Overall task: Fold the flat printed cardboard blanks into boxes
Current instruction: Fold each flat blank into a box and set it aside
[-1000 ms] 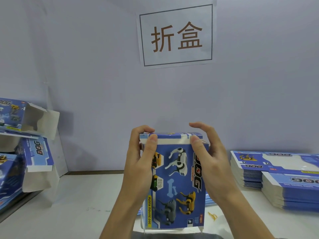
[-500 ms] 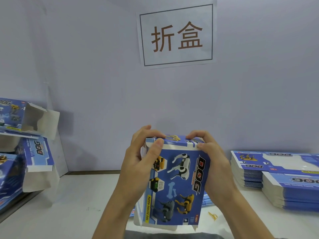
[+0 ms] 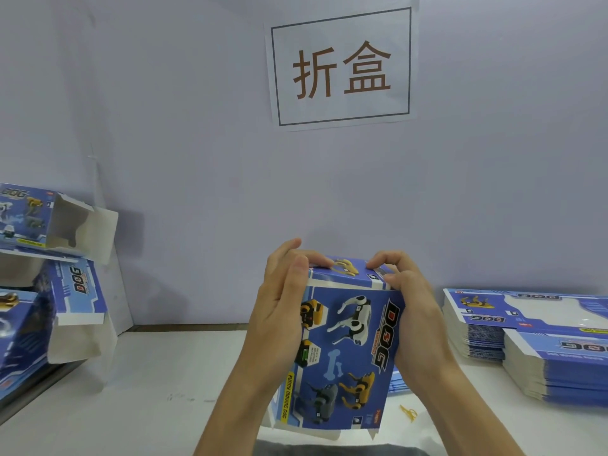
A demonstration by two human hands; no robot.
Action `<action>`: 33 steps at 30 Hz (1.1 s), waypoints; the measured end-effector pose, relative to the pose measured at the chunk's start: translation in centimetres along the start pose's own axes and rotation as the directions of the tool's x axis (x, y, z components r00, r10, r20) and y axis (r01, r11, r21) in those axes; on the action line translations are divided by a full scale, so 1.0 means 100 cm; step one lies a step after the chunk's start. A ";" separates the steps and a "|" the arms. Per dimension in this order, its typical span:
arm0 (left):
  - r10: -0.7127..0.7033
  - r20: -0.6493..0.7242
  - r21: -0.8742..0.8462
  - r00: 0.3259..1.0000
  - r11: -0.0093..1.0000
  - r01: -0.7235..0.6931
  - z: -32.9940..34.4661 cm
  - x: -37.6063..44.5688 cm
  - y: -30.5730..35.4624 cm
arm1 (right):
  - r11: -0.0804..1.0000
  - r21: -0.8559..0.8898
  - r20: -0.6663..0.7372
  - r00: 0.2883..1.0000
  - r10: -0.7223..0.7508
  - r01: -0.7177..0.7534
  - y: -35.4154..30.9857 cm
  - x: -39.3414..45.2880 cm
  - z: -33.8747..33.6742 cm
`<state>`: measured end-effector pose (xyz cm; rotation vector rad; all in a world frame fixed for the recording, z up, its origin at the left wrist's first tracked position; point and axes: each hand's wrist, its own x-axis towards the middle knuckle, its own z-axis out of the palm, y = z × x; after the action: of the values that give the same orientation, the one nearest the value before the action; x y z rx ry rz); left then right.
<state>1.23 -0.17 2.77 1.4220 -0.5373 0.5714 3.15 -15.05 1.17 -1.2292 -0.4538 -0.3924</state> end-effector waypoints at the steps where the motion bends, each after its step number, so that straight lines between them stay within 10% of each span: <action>1: 0.003 0.020 0.002 1.000 1.000 -0.003 0.000 -0.001 0.000 | 1.000 -0.001 -0.008 1.000 0.003 -0.003 0.000 0.000 -0.001; 17: 0.042 0.087 0.039 0.995 0.998 -0.045 -0.018 0.000 -0.003 | 0.995 0.094 0.169 0.984 -0.056 0.040 -0.006 -0.004 -0.011; 33: 0.113 0.109 0.188 0.988 0.973 -0.133 -0.019 0.003 -0.006 | 0.990 -0.092 0.043 0.994 -0.100 0.104 -0.011 -0.005 -0.007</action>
<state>1.85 1.73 2.31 1.6164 -0.6658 0.6701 2.23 -16.00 1.54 -1.3100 -0.5370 -0.4827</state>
